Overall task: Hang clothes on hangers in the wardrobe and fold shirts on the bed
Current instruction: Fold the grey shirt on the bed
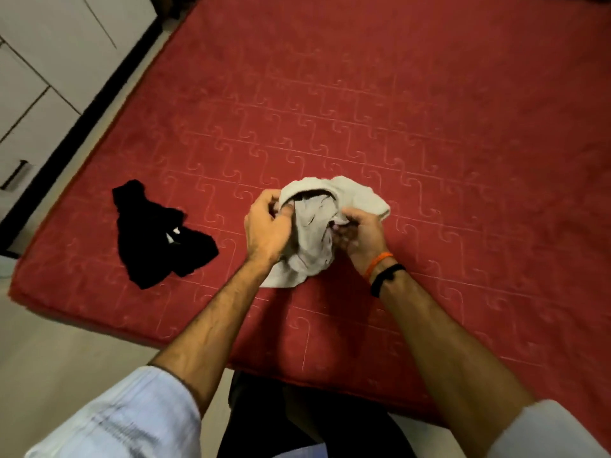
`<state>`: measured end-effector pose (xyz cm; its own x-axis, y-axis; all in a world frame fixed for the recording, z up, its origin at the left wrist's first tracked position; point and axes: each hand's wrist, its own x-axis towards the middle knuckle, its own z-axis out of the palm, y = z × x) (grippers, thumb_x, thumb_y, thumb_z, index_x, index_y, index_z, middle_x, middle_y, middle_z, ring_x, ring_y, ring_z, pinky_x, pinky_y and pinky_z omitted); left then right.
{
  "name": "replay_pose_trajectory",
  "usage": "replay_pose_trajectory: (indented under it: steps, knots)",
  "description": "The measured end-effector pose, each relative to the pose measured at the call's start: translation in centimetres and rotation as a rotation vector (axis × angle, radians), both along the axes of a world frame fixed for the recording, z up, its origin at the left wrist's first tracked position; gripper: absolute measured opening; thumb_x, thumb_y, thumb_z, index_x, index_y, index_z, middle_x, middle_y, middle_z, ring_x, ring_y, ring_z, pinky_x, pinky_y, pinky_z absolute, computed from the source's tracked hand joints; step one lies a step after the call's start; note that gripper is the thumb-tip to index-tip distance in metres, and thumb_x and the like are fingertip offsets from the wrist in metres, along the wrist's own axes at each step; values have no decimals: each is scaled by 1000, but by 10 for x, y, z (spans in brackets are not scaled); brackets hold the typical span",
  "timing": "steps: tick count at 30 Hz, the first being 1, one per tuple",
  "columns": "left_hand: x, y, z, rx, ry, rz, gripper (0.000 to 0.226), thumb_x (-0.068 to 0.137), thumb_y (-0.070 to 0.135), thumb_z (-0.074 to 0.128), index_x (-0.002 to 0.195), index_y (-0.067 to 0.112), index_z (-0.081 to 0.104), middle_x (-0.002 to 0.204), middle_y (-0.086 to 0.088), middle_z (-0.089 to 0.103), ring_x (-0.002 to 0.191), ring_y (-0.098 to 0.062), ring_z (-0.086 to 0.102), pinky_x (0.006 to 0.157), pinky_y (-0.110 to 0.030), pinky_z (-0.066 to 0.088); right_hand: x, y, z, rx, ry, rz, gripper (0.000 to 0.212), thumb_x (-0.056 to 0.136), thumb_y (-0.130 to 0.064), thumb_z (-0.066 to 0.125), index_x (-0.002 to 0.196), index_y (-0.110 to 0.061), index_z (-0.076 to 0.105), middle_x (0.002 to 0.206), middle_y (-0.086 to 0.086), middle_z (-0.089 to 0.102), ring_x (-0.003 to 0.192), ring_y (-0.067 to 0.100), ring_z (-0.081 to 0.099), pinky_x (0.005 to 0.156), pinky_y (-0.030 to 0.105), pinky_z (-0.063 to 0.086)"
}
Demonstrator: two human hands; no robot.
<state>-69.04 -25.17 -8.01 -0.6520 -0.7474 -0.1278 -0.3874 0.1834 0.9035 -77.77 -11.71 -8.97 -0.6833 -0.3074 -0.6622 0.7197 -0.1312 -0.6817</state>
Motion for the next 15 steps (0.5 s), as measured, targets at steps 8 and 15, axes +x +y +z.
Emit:
replay_pose_trajectory:
  steps: [8, 15]
  knots:
    - [-14, 10, 21, -119, -108, -340, 20, 80, 15, 71, 91, 30, 77, 79, 13, 72, 76, -8, 67, 64, -18, 52, 5, 33, -3, 799, 686, 594, 82, 69, -55, 80, 130, -12, 48, 121, 4, 55, 107, 23, 55, 82, 34, 49]
    - [2, 5, 38, -256, -68, -366, 21, 76, 10, 70, 88, 27, 76, 77, 15, 71, 74, -2, 66, 67, -19, 53, 10, 8, 15, 943, 869, 624, 35, 77, -22, 60, 111, -15, 61, 100, 9, 66, 92, 31, 62, 76, 38, 53]
